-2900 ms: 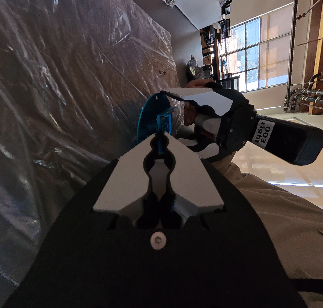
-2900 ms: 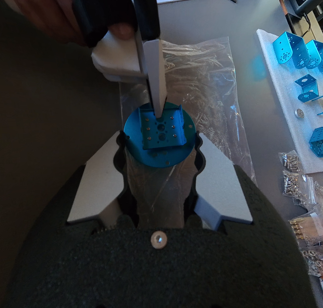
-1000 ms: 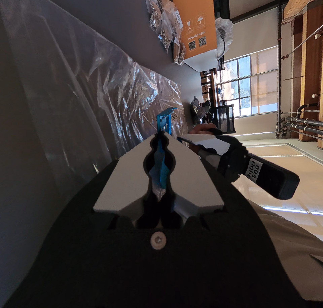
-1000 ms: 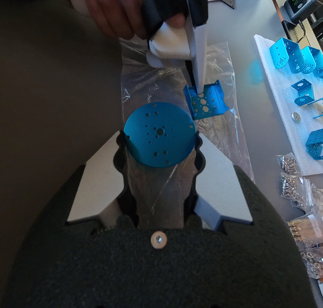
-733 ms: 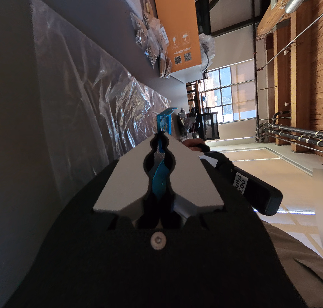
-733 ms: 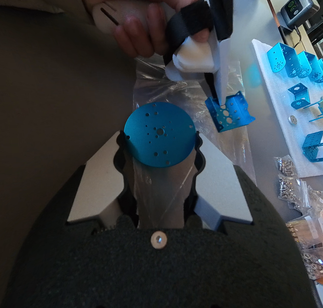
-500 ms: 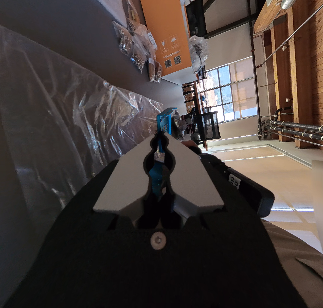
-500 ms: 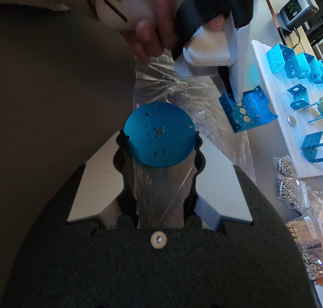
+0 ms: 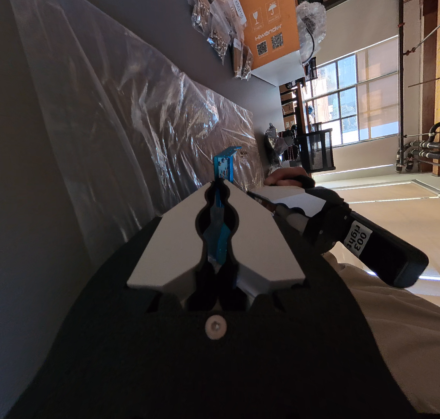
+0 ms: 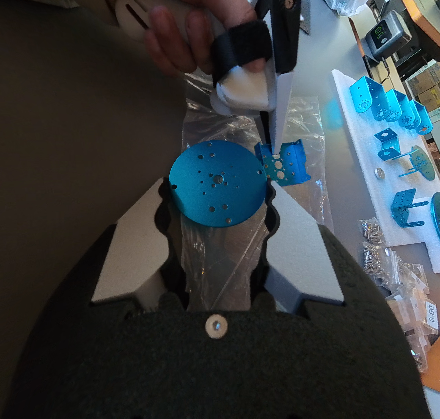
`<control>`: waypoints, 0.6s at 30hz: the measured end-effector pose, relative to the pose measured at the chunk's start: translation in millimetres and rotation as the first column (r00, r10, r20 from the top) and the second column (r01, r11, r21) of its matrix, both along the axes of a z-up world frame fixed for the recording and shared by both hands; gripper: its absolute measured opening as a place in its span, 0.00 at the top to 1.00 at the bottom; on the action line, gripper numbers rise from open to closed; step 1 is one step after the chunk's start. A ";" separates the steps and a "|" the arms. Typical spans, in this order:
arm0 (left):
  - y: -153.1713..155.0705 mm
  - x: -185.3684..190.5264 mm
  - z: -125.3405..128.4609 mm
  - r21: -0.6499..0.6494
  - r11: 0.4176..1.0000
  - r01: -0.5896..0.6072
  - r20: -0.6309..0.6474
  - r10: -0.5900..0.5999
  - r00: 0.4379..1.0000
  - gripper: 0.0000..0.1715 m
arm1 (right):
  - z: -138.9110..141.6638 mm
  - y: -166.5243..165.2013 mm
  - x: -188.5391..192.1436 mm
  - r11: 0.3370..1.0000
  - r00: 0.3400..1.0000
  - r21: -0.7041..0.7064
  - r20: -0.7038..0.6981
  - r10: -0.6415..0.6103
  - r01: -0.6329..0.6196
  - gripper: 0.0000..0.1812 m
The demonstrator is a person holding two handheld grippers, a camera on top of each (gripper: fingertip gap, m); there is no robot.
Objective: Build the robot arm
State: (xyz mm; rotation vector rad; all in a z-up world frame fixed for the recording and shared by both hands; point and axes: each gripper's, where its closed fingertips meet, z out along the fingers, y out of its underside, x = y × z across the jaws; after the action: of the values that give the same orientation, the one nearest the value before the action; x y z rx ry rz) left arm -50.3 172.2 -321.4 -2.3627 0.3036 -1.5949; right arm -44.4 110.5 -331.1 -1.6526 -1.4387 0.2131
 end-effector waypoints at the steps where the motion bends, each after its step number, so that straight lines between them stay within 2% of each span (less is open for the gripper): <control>1: -2.5 -1.1 0.5 -0.001 1.000 0.007 0.006 -0.007 1.000 0.99 | 0.2 0.0 -0.1 1.000 1.000 0.004 0.001 0.001 -0.001 0.56; 10: -7.9 -5.1 0.7 0.001 1.000 0.018 0.033 -0.018 0.999 0.99 | 2.4 -0.1 -1.4 0.998 1.000 0.053 -0.008 0.018 -0.017 0.56; 18: -11.5 -2.1 1.8 -0.011 0.999 0.030 0.050 -0.030 0.998 0.99 | 0.7 0.7 -0.4 1.000 1.000 0.004 -0.027 0.001 0.000 0.56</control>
State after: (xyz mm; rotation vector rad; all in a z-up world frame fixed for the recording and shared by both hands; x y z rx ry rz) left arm -52.4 160.7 -319.5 -2.3334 0.3214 -1.6710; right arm -44.8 111.2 -330.4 -1.6401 -1.4182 0.2323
